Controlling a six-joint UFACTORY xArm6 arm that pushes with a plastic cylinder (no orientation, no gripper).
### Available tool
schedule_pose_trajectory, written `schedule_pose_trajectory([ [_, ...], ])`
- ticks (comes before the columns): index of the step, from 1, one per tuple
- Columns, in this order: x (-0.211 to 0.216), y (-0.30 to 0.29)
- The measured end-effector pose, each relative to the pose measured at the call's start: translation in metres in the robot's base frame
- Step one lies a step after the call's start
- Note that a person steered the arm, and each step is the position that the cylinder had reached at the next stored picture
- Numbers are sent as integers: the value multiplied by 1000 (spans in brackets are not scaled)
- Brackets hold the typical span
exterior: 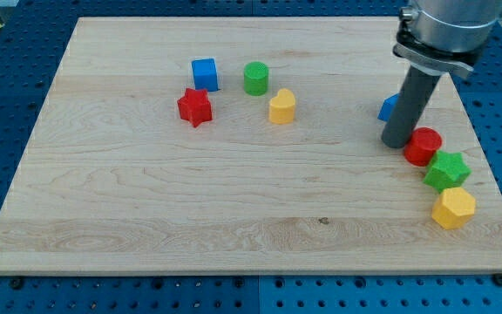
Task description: Slide the red star toward the bottom side of the blue cube
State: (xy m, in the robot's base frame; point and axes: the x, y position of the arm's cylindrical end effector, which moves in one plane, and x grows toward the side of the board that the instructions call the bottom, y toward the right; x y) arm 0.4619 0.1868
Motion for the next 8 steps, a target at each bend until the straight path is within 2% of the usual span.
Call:
schedule_pose_trajectory([
  [5, 12, -5],
  [6, 15, -27],
  [8, 18, -222],
])
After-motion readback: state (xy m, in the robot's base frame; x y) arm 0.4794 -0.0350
